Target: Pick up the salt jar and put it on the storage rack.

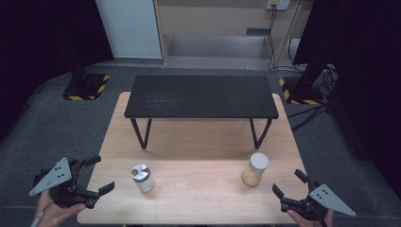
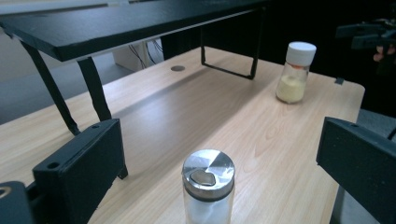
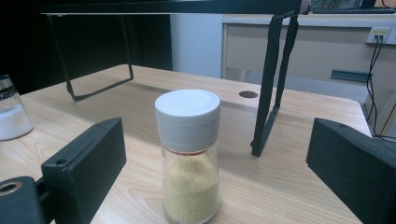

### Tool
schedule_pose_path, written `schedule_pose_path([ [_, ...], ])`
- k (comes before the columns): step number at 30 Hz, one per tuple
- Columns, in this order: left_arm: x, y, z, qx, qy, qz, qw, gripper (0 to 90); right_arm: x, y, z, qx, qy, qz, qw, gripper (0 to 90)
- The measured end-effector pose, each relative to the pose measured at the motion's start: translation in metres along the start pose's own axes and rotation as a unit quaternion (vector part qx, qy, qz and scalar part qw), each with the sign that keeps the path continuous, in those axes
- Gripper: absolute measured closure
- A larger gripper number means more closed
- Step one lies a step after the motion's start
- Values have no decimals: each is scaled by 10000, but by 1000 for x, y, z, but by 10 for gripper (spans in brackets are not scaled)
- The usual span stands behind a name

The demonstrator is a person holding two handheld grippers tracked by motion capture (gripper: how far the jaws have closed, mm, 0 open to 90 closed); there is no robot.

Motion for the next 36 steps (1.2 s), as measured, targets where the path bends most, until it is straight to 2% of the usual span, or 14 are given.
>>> schedule_pose_path([
  [9,-8,14,-7,-89,222,402,9989,0,0,0,0,4,7,-5,10000,50],
  [12,-11,17,-9,-186,340,424,9983,1,0,0,0,1,5,-1,10000,50],
  [20,-22,24,-11,-281,564,576,9963,6,0,1,0,8,3,5,10000,50],
  [22,-29,26,-10,-371,752,574,9948,6,-1,1,0,4,7,1,10000,51],
  [27,-44,28,-5,-474,1033,641,9914,12,-1,1,1,-6,4,7,10000,51],
  [36,-70,30,9,-464,1196,816,9884,28,0,1,1,-15,7,4,10000,51],
])
Point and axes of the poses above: each handheld gripper's, and its own axes: x roughly backward along the jaws, z roughly out of its underside, y roughly to its left, the point moved 10 cm from there along -x, roughly forward along the jaws, and after that the axes turned 1 degree about x, right-handed, at the moved point
